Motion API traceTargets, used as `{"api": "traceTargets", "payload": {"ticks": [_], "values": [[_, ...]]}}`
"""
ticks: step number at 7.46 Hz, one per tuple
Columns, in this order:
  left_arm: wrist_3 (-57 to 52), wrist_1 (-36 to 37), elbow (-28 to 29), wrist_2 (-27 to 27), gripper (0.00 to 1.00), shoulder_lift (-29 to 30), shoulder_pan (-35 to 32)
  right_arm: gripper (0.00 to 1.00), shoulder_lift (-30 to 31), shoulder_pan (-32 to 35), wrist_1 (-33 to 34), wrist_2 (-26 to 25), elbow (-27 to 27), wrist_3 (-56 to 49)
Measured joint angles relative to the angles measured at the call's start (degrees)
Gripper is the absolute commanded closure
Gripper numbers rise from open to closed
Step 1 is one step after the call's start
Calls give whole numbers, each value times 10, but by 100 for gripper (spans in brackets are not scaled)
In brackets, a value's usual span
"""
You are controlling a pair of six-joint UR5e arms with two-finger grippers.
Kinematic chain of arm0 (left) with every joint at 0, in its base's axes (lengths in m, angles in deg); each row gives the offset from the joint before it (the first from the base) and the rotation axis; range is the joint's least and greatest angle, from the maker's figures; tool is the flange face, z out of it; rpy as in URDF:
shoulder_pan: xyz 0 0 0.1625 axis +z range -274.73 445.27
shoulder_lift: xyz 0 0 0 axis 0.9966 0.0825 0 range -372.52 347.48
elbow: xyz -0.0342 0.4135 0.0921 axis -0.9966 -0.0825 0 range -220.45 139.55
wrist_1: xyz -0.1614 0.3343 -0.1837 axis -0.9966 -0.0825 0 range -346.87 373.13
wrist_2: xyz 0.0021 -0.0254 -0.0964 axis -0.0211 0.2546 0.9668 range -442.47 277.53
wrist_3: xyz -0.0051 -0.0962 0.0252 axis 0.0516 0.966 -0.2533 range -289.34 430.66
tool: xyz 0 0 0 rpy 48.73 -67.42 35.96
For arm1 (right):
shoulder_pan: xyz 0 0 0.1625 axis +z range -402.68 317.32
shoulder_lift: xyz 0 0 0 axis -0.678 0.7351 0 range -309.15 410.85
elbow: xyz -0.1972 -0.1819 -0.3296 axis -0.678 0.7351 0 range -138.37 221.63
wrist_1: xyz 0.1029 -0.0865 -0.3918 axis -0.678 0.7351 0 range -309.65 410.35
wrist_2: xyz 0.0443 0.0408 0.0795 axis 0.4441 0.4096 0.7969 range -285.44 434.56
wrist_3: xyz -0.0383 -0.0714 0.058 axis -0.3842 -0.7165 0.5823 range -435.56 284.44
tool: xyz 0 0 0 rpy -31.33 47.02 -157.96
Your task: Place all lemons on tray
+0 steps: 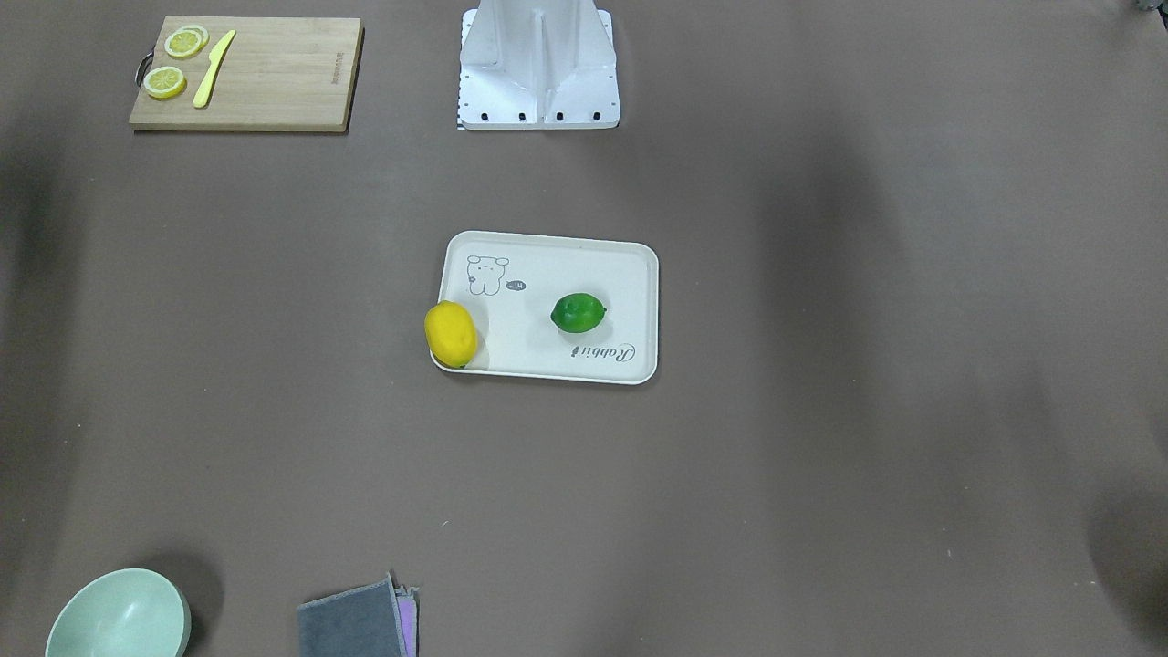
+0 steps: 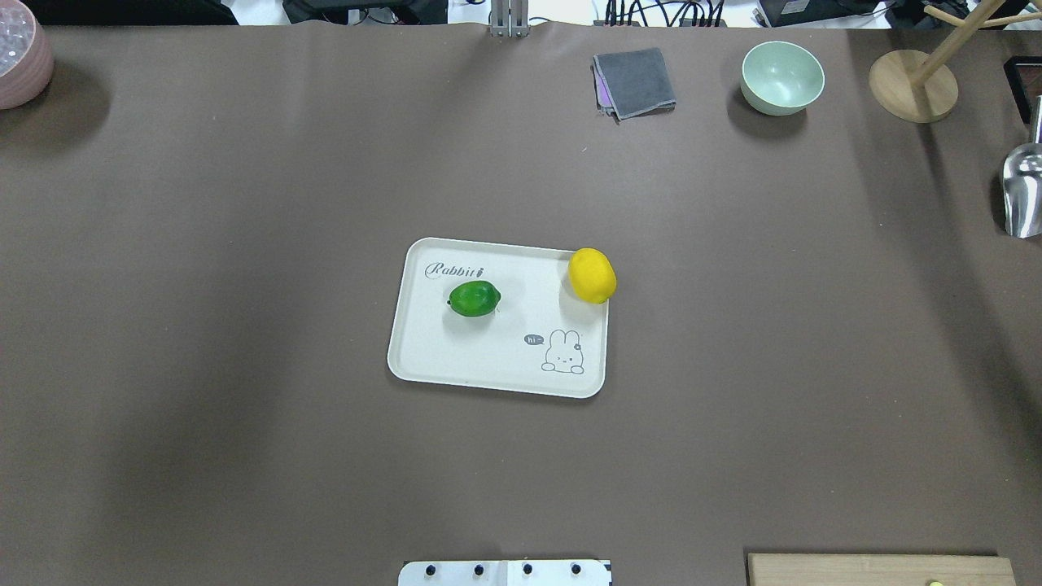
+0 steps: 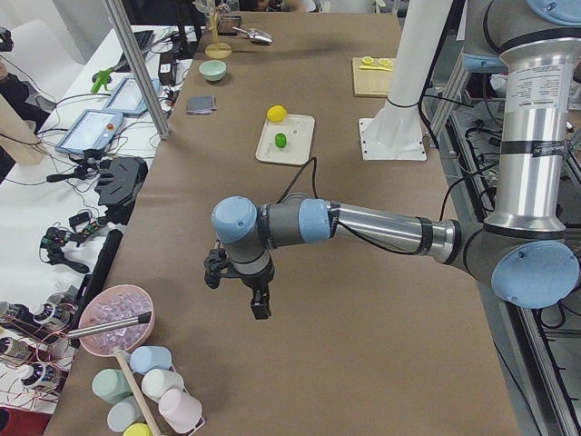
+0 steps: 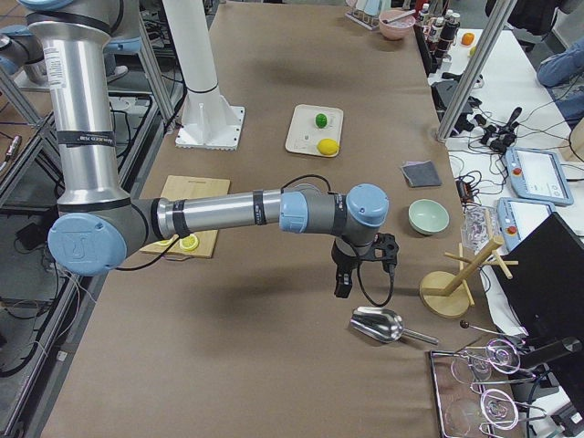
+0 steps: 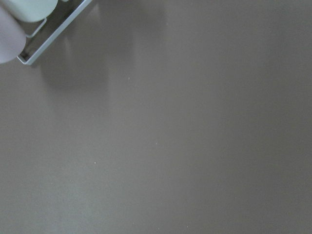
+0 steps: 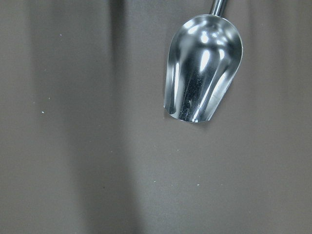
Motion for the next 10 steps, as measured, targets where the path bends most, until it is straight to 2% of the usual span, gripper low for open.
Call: {"api": "traceTargets", "payload": {"ticks": [2,10], "values": [[38,-43,20,11,2,3,2,0,-1,0,0,0,0,0],[46,-112,12,9,2,-3,1,0,-3,-1,-1,0,1,0]]}}
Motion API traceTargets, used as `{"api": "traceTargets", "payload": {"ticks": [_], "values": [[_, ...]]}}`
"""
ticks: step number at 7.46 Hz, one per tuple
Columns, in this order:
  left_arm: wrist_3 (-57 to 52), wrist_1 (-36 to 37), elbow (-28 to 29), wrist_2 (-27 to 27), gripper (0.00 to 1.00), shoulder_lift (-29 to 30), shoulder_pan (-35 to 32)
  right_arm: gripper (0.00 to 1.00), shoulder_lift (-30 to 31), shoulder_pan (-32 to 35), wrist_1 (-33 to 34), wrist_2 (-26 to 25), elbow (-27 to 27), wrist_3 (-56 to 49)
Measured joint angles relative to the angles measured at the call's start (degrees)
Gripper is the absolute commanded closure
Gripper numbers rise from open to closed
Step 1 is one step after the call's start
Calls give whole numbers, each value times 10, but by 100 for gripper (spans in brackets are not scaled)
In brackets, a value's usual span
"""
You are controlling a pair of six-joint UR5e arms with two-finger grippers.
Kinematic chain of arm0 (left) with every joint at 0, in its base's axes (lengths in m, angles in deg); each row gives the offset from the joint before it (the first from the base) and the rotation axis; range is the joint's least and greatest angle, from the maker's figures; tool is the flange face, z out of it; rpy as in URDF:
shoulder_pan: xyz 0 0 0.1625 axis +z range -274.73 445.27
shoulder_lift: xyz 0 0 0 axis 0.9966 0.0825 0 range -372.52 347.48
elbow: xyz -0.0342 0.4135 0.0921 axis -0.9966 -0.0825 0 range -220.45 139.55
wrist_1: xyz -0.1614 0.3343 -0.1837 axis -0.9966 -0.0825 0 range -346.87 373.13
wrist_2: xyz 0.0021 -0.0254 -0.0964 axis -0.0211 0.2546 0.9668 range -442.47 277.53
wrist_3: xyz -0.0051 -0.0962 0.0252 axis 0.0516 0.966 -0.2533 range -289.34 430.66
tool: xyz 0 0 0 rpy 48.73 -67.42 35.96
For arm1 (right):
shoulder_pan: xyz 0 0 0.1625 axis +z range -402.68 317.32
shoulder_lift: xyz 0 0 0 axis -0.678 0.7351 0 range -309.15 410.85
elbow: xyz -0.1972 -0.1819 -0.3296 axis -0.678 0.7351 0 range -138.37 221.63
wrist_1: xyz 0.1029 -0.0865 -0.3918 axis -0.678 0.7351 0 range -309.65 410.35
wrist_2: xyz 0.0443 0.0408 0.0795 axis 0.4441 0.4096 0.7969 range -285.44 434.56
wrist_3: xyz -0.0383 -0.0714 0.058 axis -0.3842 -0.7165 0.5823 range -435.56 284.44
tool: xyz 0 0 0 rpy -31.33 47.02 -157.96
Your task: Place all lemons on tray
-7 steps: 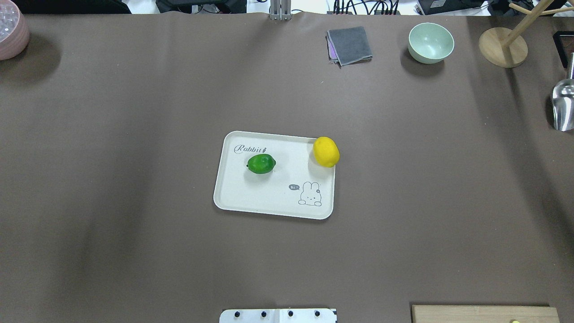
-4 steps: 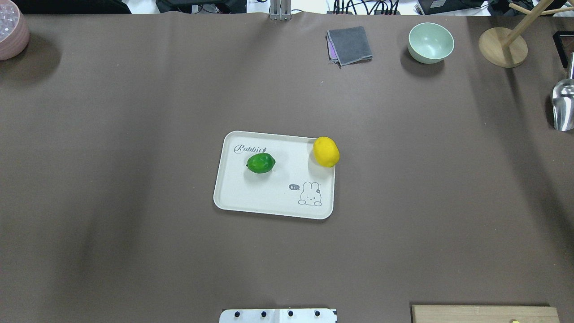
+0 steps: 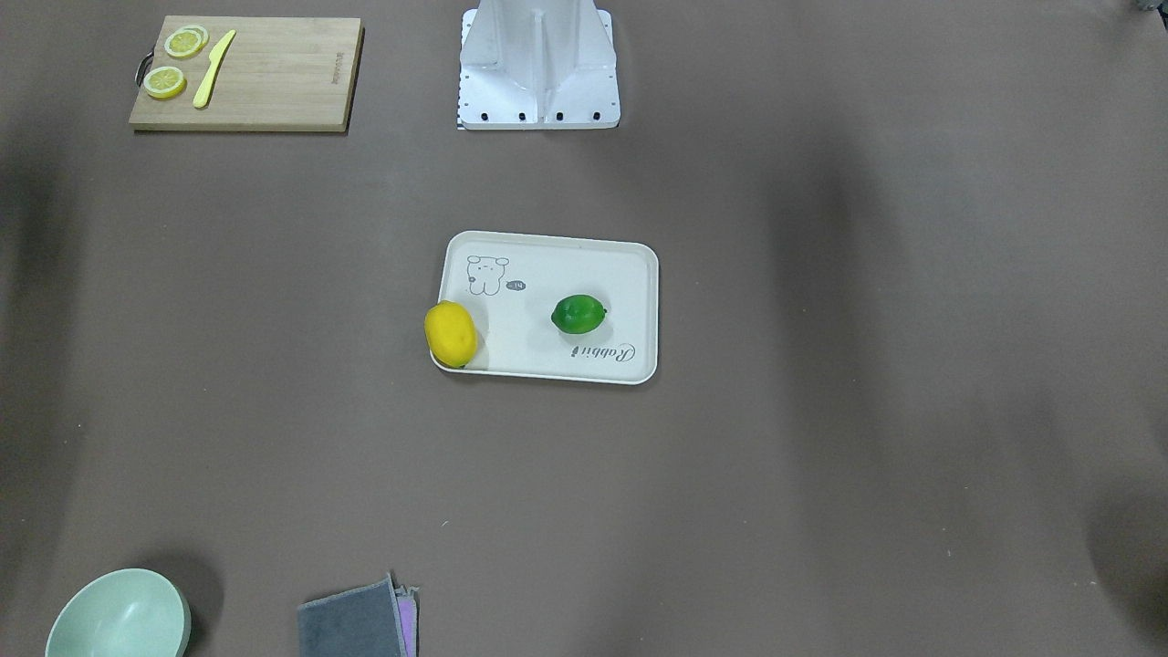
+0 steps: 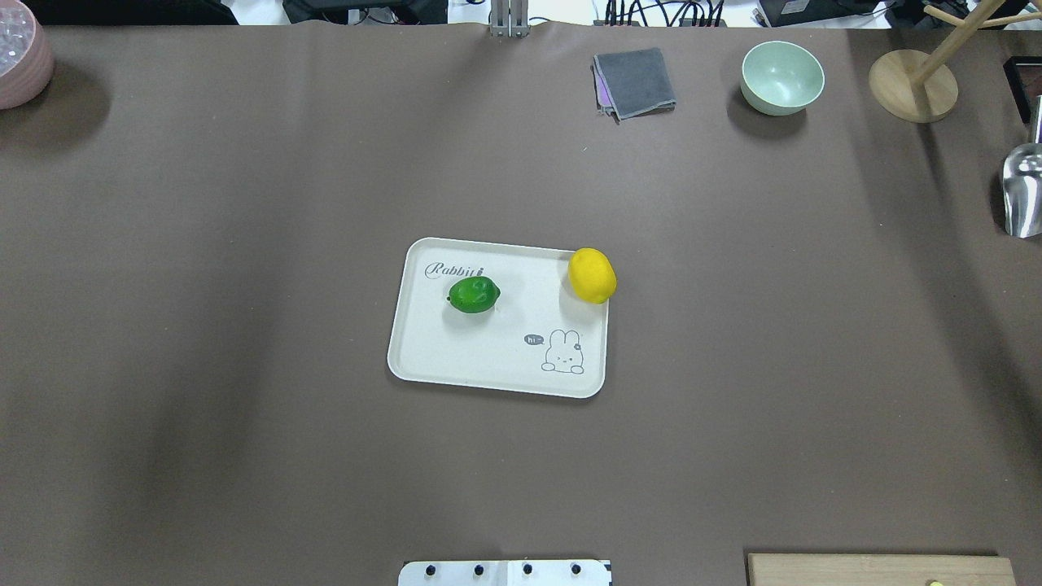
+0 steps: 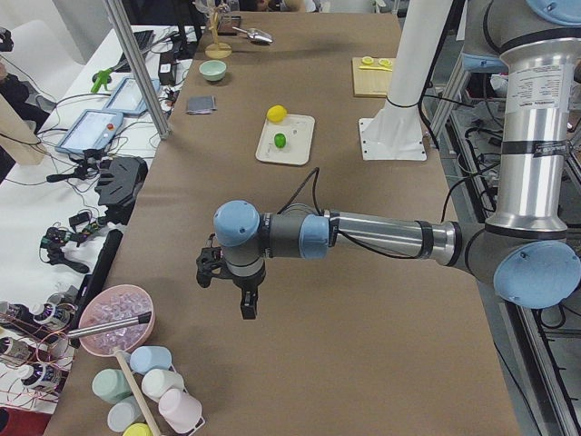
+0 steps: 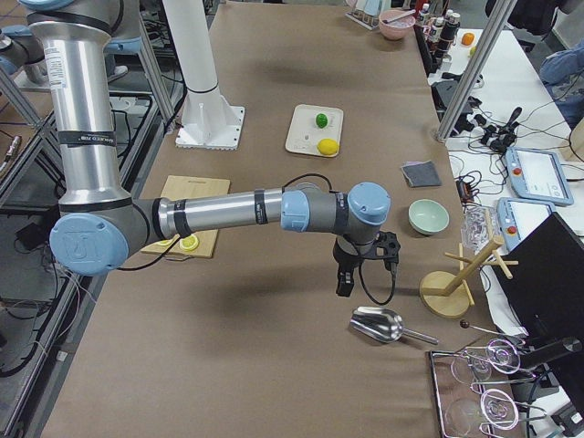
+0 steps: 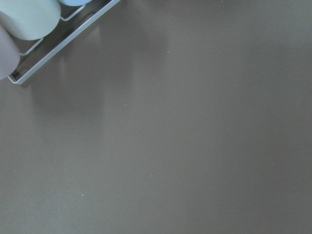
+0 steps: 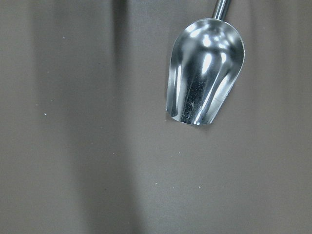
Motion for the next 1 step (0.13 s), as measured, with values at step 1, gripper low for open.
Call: {"api": "traceTargets", "payload": {"ticks": [1], "values": [[1,0,0,-1,2,0,0,0,0,0,0,0,0,0]]}}
